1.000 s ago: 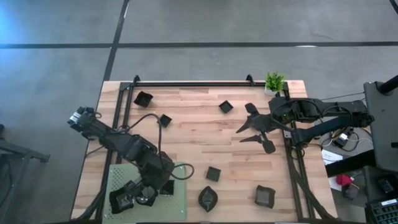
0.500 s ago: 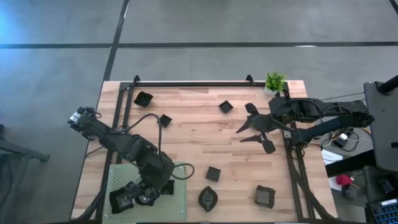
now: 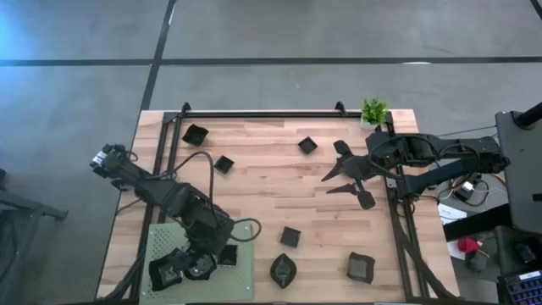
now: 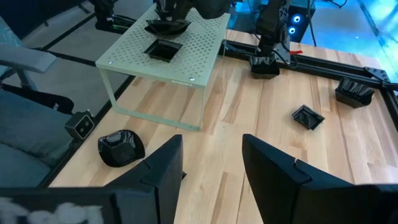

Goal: Pick & Place Mini shaped plates
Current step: Stack the black leaf shaped plate on top of the other black leaf shaped plate on the shelf

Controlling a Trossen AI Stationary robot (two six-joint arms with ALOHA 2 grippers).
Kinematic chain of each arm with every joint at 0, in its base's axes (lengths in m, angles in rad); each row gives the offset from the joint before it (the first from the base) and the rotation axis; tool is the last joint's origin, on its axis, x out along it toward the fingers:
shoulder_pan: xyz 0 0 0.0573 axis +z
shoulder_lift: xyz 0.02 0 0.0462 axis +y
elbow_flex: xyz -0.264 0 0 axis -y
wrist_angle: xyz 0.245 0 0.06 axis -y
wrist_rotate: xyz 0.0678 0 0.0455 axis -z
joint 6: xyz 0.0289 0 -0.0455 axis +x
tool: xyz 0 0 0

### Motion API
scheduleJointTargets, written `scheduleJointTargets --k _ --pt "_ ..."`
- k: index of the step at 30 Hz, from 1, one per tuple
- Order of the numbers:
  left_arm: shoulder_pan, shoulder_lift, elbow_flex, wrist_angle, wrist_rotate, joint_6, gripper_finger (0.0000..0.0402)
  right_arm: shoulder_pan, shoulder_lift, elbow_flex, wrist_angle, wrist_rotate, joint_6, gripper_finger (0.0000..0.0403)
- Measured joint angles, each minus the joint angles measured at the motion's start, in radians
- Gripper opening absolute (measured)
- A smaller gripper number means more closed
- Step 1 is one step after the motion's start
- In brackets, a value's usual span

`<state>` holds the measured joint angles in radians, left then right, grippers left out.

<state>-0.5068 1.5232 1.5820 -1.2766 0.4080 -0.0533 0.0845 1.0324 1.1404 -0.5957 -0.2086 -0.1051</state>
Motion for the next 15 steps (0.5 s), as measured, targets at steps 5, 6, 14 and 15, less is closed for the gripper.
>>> scheduleJointTargets --k 5,6,14,15 --pt "0.0 -0.004 0.0 0.0 0.011 -0.062 0.011 0.0 0.0 0.0 0.0 0.0 0.0 0.0161" --pt "0.0 -0.004 0.0 0.002 0.013 -0.062 0.011 0.0 0.0 0.0 0.0 0.0 0.0 0.0162" --pt "0.001 -0.004 0.012 0.041 0.005 -0.051 0.011 0.0 0.0 0.0 0.0 0.0 0.0 0.0161" --pt "0.001 -0.004 0.014 0.047 -0.003 -0.05 0.011 0.0 0.0 0.0 0.0 0.0 0.0 0.016"
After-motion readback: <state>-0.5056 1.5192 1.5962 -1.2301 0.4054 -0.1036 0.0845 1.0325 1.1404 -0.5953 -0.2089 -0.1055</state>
